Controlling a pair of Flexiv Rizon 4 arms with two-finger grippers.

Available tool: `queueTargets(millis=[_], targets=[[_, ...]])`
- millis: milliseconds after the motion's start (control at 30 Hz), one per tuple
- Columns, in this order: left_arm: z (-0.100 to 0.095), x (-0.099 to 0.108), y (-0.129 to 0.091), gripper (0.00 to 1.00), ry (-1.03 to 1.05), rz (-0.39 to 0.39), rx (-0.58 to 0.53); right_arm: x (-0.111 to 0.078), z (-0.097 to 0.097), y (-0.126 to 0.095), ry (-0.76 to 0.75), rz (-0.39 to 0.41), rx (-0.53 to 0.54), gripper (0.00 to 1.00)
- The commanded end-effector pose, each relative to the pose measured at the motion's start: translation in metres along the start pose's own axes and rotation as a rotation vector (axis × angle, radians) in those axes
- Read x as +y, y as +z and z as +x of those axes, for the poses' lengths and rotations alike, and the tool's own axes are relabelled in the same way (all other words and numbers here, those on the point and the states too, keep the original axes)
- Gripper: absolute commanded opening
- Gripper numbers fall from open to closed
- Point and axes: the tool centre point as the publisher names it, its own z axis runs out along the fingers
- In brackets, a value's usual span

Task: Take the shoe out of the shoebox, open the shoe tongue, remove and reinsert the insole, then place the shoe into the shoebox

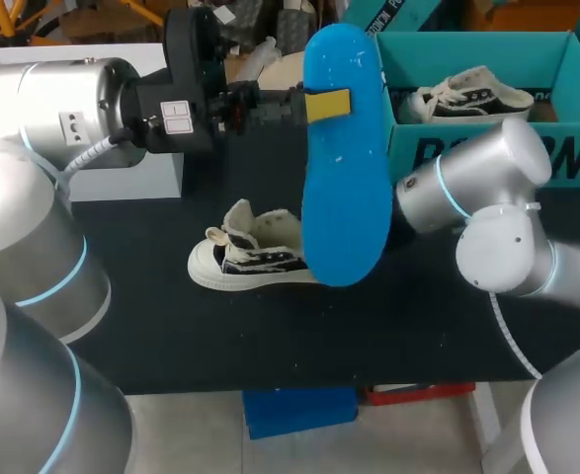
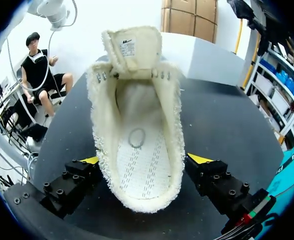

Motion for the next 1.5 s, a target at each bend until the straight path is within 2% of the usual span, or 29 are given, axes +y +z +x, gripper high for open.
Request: queueTargets(millis=[33,767,1033,1167,1267,1333,1400,1433,1500], targets=[[0.001,0.001,0.0,0.0,-0.002,-0.003,-0.003,-0.003,0.0,0.002,-0.002,-0.093,0.002,1.0],[0.001,0.001,0.0,0.0,-0.002,-0.003,-0.003,-0.002,0.0,0.012,-0.003,-0.222,0.048,1.0],[0.001,0.001,0.0,0.0,-0.002,-0.003,-0.003,-0.004,0.003,0.009,0.006,-0.213,0.062,1.0],[0.001,0.001,0.0,0.0,-0.002,-0.003,-0.003,-0.002,0.004,-0.006,0.011,-0.153,0.055,1.0],[0.001,0.001,0.0,0.0,-0.002,-0.003,-0.003,-0.001,0.002,-0.02,0.013,-0.071,0.059,1.0],[0.001,0.001,0.0,0.0,-0.002,-0.003,-0.003,0.002,0.001,-0.027,0.004,0.047,0.091,1.0],[0.001,0.001,0.0,0.0,-0.002,-0.003,-0.003,0.004,-0.001,-0.035,0.011,0.067,0.073,1.0],[0.001,0.001,0.0,0.0,-0.002,-0.003,-0.003,0.005,-0.002,-0.038,0.008,0.104,0.076,1.0],[0.001,0.001,0.0,0.0,-0.002,-0.003,-0.003,0.009,-0.003,-0.042,-0.002,0.226,0.105,1.0]])
